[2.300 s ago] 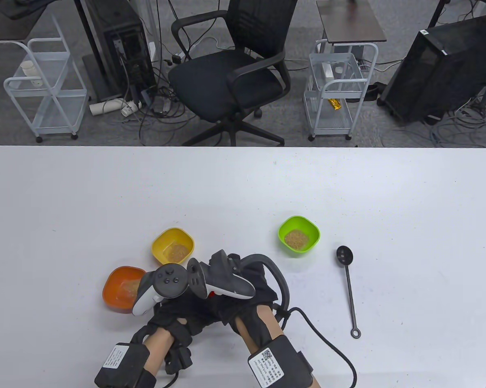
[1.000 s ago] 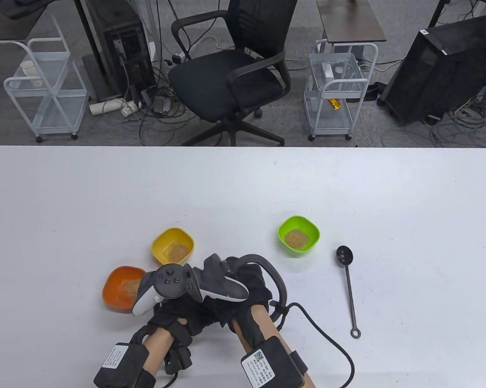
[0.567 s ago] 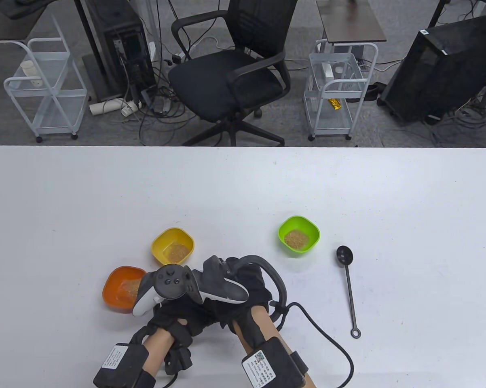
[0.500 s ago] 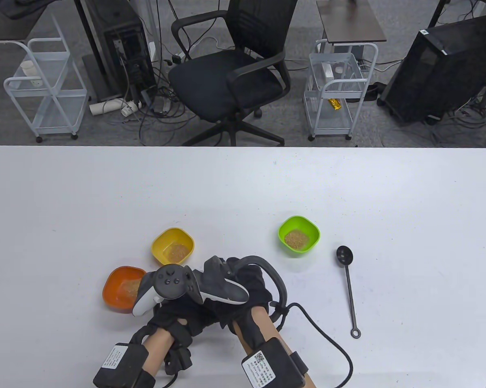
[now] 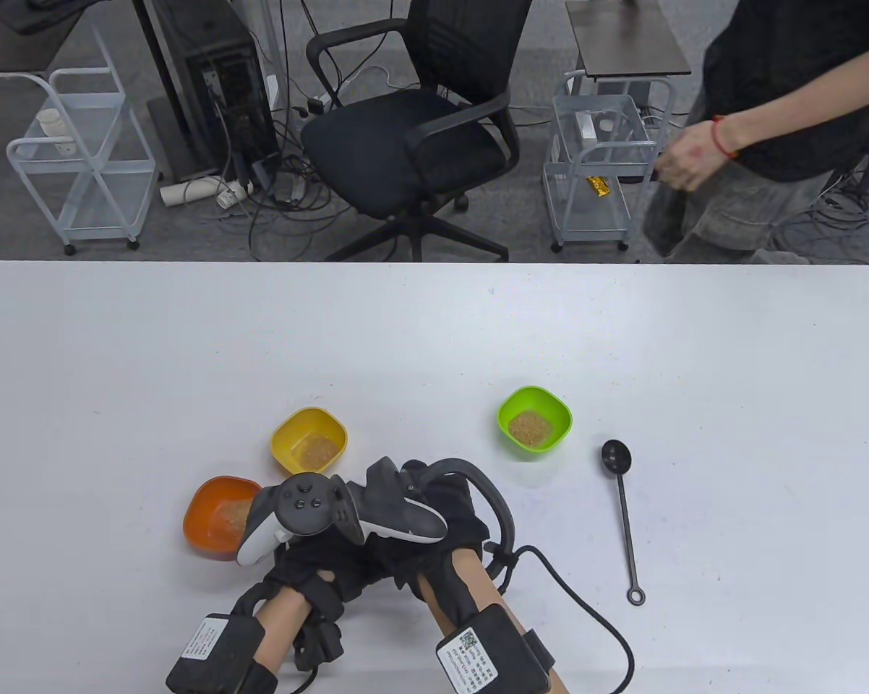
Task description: Scoop brown sugar granules from jar into dishes
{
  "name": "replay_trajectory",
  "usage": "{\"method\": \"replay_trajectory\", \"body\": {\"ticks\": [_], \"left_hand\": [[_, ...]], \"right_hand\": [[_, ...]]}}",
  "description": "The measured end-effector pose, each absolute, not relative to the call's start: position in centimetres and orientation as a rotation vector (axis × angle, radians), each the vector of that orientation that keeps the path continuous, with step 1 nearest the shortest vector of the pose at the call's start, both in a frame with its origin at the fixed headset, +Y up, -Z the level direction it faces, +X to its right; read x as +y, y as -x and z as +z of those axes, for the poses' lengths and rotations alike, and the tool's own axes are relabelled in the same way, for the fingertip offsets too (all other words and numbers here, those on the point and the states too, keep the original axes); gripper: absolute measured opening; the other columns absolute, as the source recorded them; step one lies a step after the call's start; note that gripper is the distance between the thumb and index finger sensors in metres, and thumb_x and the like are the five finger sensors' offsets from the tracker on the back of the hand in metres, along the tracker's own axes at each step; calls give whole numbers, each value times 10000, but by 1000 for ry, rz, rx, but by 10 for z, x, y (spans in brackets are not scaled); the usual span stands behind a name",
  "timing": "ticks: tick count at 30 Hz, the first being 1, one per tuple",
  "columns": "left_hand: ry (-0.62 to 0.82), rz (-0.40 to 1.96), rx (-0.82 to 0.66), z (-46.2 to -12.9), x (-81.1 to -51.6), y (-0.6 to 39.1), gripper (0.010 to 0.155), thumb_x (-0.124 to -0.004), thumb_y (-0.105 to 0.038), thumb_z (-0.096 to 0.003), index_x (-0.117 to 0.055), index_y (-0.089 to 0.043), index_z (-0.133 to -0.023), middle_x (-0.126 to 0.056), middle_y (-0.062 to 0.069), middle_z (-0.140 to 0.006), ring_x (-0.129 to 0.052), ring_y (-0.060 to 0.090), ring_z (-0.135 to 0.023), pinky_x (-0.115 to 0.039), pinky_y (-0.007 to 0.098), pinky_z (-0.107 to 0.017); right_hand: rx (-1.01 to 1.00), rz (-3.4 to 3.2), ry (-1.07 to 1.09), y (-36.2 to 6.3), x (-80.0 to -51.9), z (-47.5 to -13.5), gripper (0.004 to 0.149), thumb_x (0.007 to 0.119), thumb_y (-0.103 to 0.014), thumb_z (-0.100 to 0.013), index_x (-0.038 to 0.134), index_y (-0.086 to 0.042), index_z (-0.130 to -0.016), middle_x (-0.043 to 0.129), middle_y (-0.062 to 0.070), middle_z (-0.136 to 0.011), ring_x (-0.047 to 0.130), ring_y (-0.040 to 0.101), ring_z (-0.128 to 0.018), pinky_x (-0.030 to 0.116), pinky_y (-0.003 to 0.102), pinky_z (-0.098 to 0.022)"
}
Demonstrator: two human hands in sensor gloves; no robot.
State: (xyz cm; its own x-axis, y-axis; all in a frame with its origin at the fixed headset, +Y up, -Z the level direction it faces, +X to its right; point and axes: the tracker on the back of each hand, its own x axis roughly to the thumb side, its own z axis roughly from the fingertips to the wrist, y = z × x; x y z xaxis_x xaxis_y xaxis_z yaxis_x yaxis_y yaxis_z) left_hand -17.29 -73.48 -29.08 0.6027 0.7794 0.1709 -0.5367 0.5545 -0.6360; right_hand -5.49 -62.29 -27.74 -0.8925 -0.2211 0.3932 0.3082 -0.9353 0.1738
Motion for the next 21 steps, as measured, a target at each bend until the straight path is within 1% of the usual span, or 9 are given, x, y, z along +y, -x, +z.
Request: {"method": "replay_trajectory", "body": {"ticks": [1,3,4,6,8,11,15,17,21], "left_hand": [[572,812,-470,-291,-735,173,1129,-928,-589,-511,-145,-125,-1180,-311,124,-1285,-445,396,-1240,-525,514,-881],[572,812,-470,-291,-735,173,1128,-930,-588,-511,-149,-124,-1180,-311,123,-1286,-446,396,-1239,-526,513,-882],[572,812,-469,-291,-735,173,1127,-930,-587,-510,-150,-125,-1179,-312,124,-1285,-446,396,-1239,-526,513,-881],[572,811,-469,-291,-735,173,1129,-932,-587,-509,-150,-125,-1179,-313,124,-1285,-446,396,-1240,-526,514,-880],[570,811,-469,-291,-734,173,1126,-930,-586,-511,-151,-124,-1179,-314,125,-1285,-449,398,-1238,-526,515,-879],[565,806,-469,-290,-734,173,1126,-931,-584,-509,-155,-121,-1181,-319,127,-1285,-452,391,-1240,-532,511,-882],[559,796,-467,-290,-734,172,1124,-931,-583,-510,-158,-119,-1181,-323,126,-1285,-458,387,-1241,-534,511,-880],[560,795,-465,-290,-734,172,1126,-929,-584,-511,-157,-114,-1181,-321,128,-1284,-457,392,-1239,-535,513,-877],[538,743,-465,-285,-730,173,1129,-901,-580,-522,-132,-71,-1174,-297,169,-1273,-422,422,-1228,-495,540,-865]], "right_hand": [[-379,-2791,556,54,-622,-277,860,725,-655,-464,437,-207,-1140,665,184,-1143,1026,343,-713,842,557,-605],[-461,-2800,578,53,-621,-278,865,762,-617,-472,352,-264,-1146,477,200,-1223,894,442,-868,727,634,-688],[-488,-2783,592,52,-621,-278,865,779,-605,-471,346,-273,-1144,462,197,-1227,888,436,-875,729,630,-690],[-496,-2762,588,52,-621,-278,839,807,-577,-470,386,-282,-1134,560,159,-1199,918,402,-852,752,605,-685],[-396,-2762,623,54,-621,-278,833,834,-583,-449,458,-266,-1121,650,173,-1155,981,383,-778,802,580,-649],[-314,-2781,639,53,-622,-277,834,813,-612,-453,520,-203,-1118,739,214,-1100,1044,358,-678,863,561,-593],[-267,-2822,652,49,-624,-275,844,796,-623,-462,549,-148,-1114,776,237,-1070,1069,339,-613,887,548,-560],[-248,-2828,643,46,-625,-274,847,781,-644,-458,543,-166,-1115,770,216,-1072,1058,323,-618,876,537,-567],[-285,-2870,636,40,-627,-272,843,751,-645,-461,476,-211,-1129,681,173,-1132,985,348,-734,796,572,-640]]}}
